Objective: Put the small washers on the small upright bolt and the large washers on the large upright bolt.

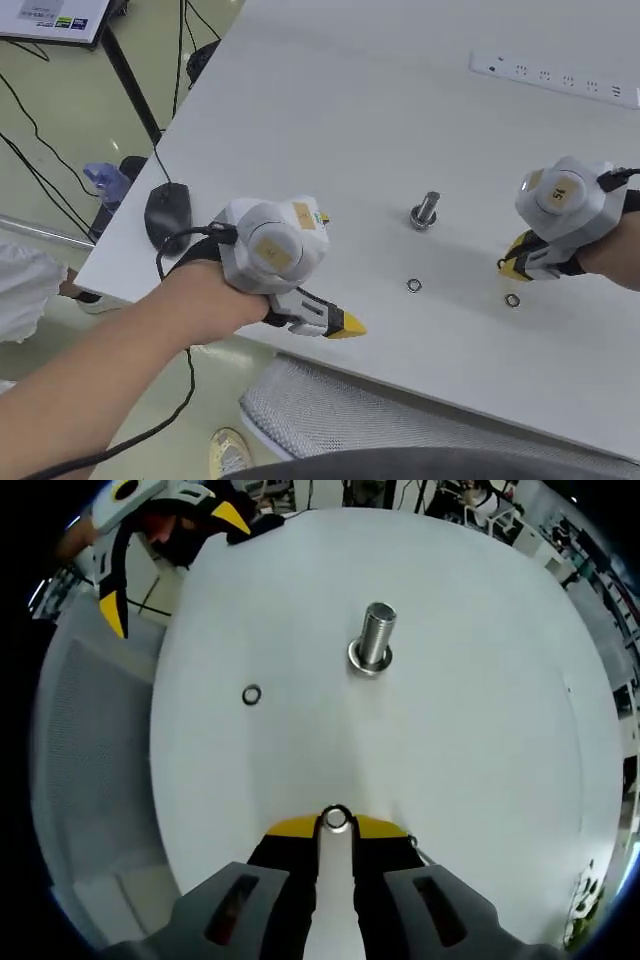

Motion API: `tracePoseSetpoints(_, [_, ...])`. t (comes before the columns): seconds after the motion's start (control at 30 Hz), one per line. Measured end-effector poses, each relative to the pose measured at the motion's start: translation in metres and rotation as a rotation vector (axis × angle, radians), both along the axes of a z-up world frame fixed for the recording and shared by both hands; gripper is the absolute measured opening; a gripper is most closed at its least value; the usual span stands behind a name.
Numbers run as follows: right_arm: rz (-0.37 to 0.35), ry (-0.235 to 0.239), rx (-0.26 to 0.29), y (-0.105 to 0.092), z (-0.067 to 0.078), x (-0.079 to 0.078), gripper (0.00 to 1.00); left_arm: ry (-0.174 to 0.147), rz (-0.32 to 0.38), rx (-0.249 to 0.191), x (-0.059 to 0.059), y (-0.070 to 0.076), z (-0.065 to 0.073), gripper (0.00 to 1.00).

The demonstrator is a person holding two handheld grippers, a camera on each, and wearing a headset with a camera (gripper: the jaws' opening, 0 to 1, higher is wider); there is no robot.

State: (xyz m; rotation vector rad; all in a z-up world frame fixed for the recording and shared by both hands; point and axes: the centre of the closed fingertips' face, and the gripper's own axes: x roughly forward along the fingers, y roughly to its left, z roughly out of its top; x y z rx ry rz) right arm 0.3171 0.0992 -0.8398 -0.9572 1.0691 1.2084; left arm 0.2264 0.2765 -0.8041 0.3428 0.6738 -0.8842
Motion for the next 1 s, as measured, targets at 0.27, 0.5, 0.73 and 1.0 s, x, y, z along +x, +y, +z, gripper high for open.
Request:
tracePoseSetpoints(0.27, [-0.032, -0.031, 0.010, -0.015, 0.026, 0.019, 0.13, 0.004, -0.011, 0.008, 0.003, -0.005, -0.002, 0.87])
tracePoseSetpoints(0.5, [-0.056, -0.047, 0.009, -0.032, 0.036, 0.031, 0.13, 0.003, -0.013, 0.014, 0.004, -0.008, -0.002, 0.86])
tracePoseSetpoints(0.73, [-0.085, -0.061, 0.006, -0.043, 0.038, 0.043, 0.13, 0.002, -0.009, 0.019, 0.006, -0.008, -0.002, 0.88])
tracePoseSetpoints(1.0, [-0.080, -0.061, 0.003, -0.039, 0.031, 0.050, 0.13, 0.012, -0.014, 0.021, 0.006, -0.010, -0.004, 0.87])
